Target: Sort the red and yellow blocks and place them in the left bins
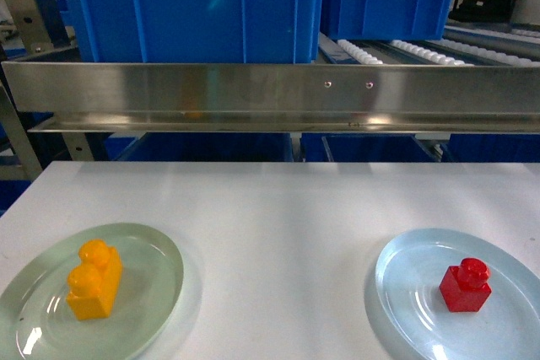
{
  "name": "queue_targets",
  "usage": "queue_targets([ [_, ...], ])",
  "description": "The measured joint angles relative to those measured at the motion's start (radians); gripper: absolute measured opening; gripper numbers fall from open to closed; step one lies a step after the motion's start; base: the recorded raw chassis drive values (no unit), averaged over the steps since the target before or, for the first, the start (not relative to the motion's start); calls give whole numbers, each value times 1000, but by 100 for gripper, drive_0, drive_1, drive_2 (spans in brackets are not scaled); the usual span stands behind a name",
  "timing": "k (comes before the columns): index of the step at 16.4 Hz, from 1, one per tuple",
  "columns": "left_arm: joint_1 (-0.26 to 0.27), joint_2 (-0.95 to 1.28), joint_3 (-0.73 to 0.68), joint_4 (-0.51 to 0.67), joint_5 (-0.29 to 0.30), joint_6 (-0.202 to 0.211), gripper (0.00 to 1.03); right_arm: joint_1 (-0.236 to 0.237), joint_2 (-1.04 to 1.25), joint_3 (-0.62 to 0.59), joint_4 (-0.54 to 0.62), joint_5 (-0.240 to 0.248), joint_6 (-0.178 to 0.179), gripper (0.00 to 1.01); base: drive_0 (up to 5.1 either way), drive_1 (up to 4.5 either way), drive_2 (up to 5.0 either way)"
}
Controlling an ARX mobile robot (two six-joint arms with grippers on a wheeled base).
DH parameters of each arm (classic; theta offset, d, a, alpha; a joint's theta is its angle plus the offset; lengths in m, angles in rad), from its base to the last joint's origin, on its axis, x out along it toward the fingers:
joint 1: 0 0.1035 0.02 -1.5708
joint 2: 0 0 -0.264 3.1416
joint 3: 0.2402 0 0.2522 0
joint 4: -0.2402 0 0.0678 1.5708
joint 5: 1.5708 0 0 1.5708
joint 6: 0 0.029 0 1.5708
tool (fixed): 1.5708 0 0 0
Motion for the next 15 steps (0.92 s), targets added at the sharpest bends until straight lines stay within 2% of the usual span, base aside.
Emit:
queue_targets([
  [1,6,119,58,32,26,-15,98,1,110,50,58,-21,-6,98,0,0,0],
  [3,9,354,148,102,29,-22,98,16,315,105,154,-37,-38,98,0,0,0],
  [5,6,574,232,209,52,-34,98,37,507,139,238,-43,-66,98,0,0,0],
  [6,-5,668,278,278,53,-37,98,41,600,165,274,-45,-66,98,0,0,0],
  [7,-10,706,296,286,56,-39,98,47,708,208,292,-65,-69,98,0,0,0],
  [10,-13,711,283,283,61,-39,98,61,984,295,332,-67,-75,98,0,0,0],
  [15,-11,710,283,280,60,-39,98,64,1211,351,367,-53,-109,98,0,0,0],
])
